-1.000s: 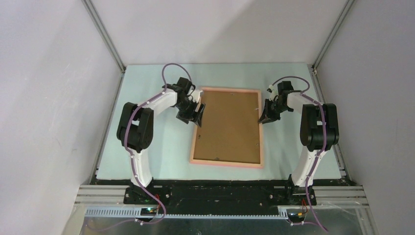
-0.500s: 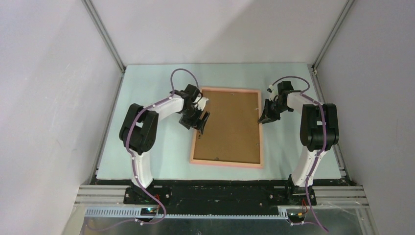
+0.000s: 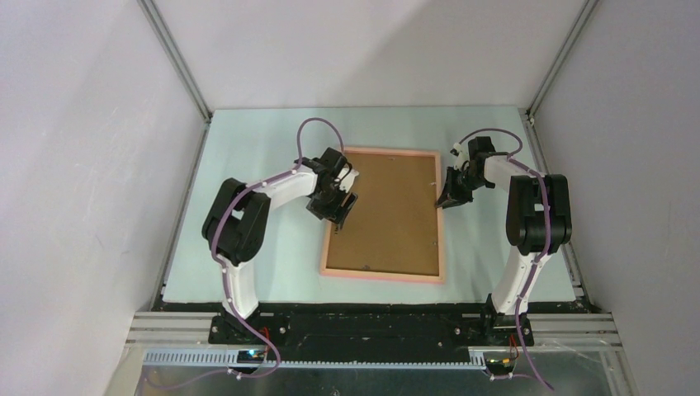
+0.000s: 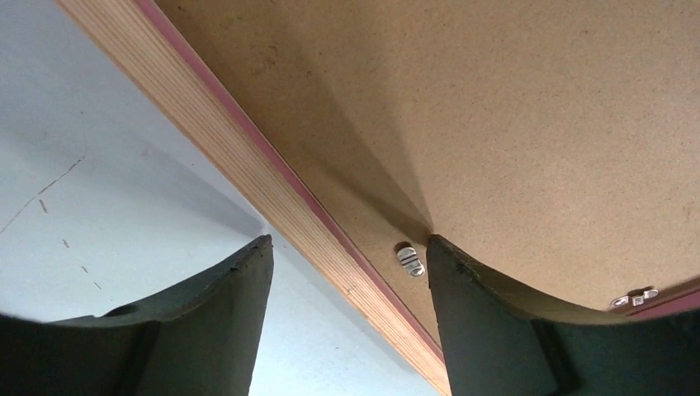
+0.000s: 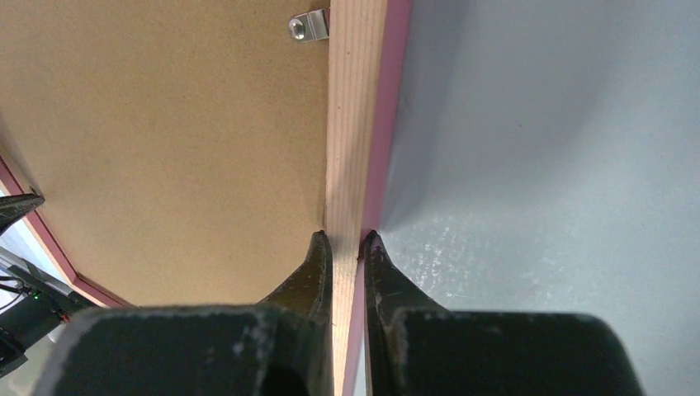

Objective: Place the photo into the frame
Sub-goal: Install the photo frame at the center of the board.

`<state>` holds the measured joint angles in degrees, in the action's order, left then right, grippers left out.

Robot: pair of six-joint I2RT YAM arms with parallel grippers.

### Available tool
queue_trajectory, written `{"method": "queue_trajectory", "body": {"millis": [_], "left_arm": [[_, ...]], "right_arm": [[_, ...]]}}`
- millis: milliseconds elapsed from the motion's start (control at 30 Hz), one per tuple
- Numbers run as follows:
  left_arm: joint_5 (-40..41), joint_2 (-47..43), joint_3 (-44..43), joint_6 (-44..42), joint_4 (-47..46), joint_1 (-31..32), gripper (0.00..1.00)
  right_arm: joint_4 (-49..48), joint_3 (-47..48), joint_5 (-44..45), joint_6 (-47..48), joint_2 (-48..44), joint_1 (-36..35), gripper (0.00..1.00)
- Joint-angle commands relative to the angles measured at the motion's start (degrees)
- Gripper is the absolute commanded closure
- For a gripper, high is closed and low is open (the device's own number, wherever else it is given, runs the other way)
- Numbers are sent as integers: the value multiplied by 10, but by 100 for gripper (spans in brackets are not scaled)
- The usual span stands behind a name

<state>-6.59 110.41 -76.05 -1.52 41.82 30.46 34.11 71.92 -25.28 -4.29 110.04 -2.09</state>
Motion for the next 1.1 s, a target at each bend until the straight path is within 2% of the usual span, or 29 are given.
{"method": "queue_trajectory", "body": {"millis": [0,300,467,633,867,1067], "left_arm": [[27,-23,13,-7,-10,14,28],[16,-38,24,-17,-10,16,32],[4,-51,29,-19,-10,15,27],[-9,-55,32,-23,-10,14,27],[-6,-41,26,-19,-10,11,33],[-2,-27,16,-13,-11,7,44]], "right_arm": [[-19,6,-22,9,-6,-3,100],[-19,3,-21,10,-5,2,100],[-20,3,-19,10,-2,2,100],[-20,3,-18,10,-2,2,100],[-19,3,-20,10,-2,1,100],[-20,1,-21,10,-4,2,100]]}}
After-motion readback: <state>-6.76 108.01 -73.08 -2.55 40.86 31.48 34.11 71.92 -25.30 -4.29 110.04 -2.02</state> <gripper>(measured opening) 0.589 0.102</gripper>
